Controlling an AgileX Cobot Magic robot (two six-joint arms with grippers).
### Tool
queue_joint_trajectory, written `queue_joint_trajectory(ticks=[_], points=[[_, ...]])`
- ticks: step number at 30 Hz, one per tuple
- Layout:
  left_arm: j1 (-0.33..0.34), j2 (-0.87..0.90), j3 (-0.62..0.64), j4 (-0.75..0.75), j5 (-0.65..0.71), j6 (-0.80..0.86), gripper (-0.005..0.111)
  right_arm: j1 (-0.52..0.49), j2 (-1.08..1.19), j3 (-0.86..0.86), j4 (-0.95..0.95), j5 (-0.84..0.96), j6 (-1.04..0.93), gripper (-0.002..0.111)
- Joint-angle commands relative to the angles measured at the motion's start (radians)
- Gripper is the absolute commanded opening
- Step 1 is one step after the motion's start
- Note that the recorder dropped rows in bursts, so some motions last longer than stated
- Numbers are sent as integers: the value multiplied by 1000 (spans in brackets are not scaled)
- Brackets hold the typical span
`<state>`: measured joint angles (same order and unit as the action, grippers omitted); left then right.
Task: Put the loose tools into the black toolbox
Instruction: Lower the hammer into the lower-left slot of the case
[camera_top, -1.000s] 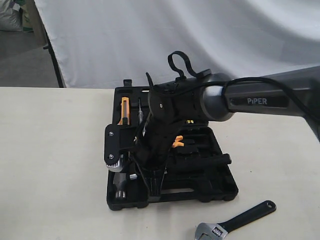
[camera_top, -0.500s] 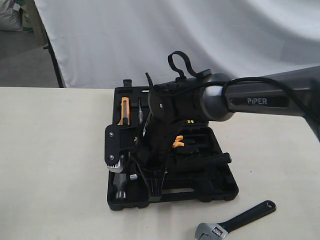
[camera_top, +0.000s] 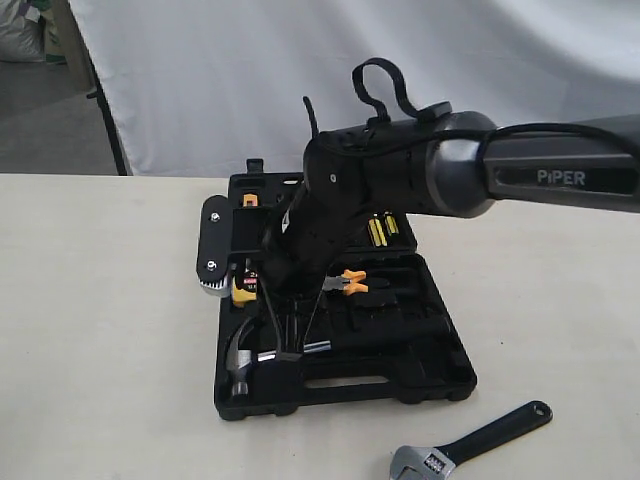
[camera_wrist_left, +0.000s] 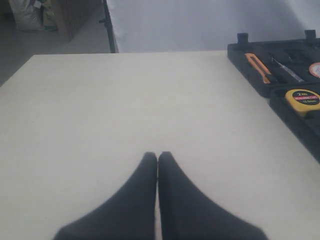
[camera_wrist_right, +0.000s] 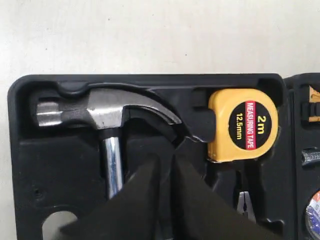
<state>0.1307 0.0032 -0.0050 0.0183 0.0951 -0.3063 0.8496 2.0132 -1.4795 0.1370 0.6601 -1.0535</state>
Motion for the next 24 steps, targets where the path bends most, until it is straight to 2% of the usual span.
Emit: queue_joint_trajectory(ticks=[1, 11, 24], points=[[25, -3, -3, 4, -7, -5, 1, 2, 13, -2, -4, 9, 22, -1], [25, -3, -3, 4, -7, -5, 1, -27, 177, -2, -8, 126, 100, -1], [25, -3, -3, 4, -7, -5, 1, -31, 55, -21, -8, 111, 120, -1]])
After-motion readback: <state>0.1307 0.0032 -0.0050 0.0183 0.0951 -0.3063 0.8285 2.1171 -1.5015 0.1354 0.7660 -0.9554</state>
